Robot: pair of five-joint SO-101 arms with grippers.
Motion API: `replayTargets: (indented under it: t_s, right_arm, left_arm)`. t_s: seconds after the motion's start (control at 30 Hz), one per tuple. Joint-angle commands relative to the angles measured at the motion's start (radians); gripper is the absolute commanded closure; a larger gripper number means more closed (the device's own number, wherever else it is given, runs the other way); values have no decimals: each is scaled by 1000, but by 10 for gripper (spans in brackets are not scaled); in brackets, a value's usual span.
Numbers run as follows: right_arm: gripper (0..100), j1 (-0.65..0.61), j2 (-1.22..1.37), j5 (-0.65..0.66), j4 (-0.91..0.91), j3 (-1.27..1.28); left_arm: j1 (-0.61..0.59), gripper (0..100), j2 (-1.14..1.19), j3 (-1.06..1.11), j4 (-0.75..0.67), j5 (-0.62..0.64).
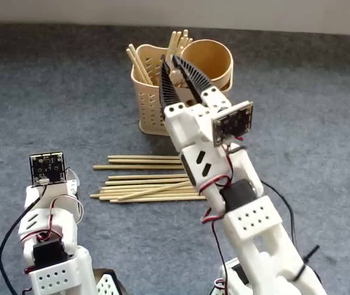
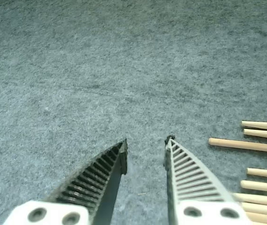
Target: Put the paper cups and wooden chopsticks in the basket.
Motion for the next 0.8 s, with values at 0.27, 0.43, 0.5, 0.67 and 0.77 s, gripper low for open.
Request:
replayTargets:
  t_s: [0.27, 0.43, 0.5, 0.67, 0.77]
  right_arm:
    - [979, -2, -338, -2, 384, 188]
    - [979, 4, -484, -2, 384, 348]
    - [979, 36, -542, -3, 389, 398]
    - [979, 186, -671, -9, 384, 549]
    - [979, 285, -751, -9, 384, 630]
  left_arm:
    - [19, 856, -12, 19, 3, 5]
    - [19, 856, -12, 19, 3, 5]
    - [22, 856, -12, 19, 3, 5]
    - [24, 857, -12, 10, 3, -58]
    - [24, 858, -12, -21, 11, -103]
